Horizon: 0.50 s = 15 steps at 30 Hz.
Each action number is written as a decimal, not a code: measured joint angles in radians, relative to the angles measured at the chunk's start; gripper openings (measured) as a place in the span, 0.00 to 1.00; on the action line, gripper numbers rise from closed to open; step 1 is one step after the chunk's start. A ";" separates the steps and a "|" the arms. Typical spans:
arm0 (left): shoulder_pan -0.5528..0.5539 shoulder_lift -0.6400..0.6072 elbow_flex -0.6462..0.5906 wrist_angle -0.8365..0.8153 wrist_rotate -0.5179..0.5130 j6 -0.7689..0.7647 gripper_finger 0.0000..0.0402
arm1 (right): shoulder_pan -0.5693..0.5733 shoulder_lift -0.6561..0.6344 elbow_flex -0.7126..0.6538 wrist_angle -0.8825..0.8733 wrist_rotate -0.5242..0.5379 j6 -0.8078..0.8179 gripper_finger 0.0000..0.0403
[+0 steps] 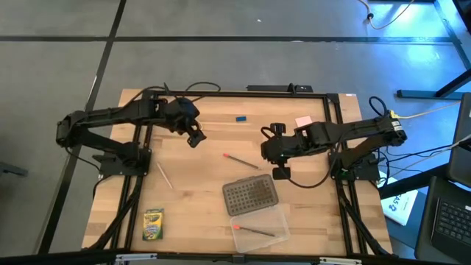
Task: Pack school essentials
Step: Put the yellow scissors into the supply box
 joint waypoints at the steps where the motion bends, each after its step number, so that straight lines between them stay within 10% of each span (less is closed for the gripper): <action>1: 0.003 0.000 0.000 0.006 0.000 0.014 0.99 | 0.000 0.000 0.000 0.000 0.000 0.000 0.22; 15: 0.009 0.007 0.000 0.008 -0.002 0.034 0.99 | 0.000 0.000 0.000 -0.002 0.000 -0.019 0.22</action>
